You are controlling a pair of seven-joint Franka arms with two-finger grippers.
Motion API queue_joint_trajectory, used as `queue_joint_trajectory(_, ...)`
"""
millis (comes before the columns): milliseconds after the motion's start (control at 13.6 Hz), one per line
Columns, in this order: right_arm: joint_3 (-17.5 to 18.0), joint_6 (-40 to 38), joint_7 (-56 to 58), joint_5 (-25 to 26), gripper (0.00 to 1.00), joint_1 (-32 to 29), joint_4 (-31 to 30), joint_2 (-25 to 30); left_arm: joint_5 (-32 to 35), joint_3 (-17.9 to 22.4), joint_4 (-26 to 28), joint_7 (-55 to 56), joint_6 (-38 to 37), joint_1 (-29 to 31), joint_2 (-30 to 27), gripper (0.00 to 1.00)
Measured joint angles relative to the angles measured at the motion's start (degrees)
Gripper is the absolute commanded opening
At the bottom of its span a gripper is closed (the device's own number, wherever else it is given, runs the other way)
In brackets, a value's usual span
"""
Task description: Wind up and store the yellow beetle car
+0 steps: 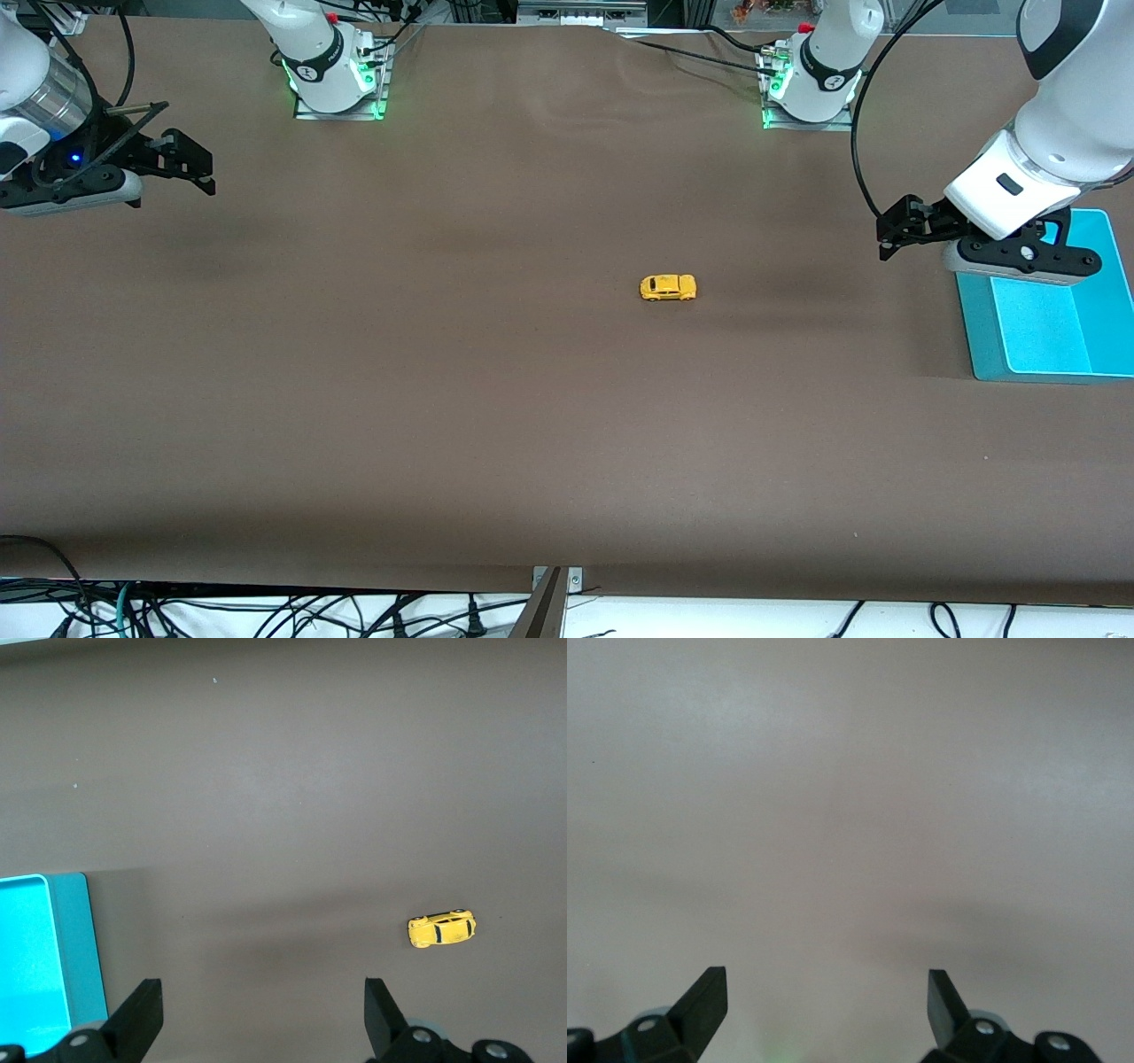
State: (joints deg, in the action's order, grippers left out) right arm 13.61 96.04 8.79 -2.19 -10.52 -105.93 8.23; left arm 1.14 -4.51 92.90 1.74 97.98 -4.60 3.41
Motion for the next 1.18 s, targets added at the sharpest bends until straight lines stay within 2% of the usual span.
queue_joint_trajectory(1177,-0.37,-0.07,-0.44,-0.04,1.00,-0.02,0.50,-0.32,0.00,-0.33,0.01,-0.01,-0.78,-1.11,0.50,1.00)
